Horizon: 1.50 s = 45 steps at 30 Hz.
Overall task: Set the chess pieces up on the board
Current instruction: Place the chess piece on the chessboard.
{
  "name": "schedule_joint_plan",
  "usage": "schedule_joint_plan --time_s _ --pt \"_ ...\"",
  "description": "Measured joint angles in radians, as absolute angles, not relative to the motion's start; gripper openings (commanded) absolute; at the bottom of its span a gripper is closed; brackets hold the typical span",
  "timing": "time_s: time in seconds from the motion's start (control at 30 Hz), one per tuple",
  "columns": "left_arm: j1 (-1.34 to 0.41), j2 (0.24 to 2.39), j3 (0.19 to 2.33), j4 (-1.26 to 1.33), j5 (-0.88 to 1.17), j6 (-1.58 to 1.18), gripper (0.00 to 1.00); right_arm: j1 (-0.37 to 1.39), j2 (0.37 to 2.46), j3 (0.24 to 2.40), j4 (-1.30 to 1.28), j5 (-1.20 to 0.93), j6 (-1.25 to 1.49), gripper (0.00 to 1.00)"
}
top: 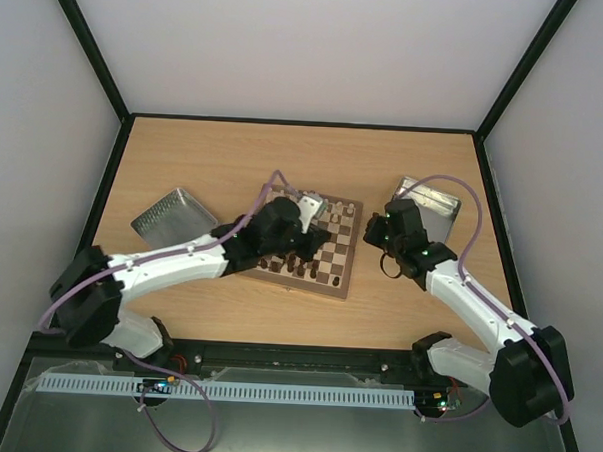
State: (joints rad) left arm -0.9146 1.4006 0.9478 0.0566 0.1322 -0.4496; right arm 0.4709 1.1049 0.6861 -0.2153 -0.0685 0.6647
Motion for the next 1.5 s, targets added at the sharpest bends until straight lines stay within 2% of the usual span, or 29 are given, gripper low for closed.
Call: schedule_joint_plan --time_s 0.23,0.47,0.9,1.5 --pt "-1.011 1.599 1.053 -0.065 -0.009 -0.385 0.04 0.418 1.061 0.622 -0.245 -0.070 0.760 0.09" --pt "-1.063 1.693 1.116 -0.138 -0.094 -0.358 0.04 0.413 1.051 0.612 -0.245 -0.073 0.772 0.09" --pt "-1.069 1.815 1.220 -0.223 -0.109 -0.290 0.05 0.413 1.058 0.607 -0.242 -0.091 0.771 0.09" --pt "-1.058 1.851 1.225 -0.276 -0.105 -0.292 0.07 0.412 1.062 0.607 -0.242 -0.093 0.770 0.10"
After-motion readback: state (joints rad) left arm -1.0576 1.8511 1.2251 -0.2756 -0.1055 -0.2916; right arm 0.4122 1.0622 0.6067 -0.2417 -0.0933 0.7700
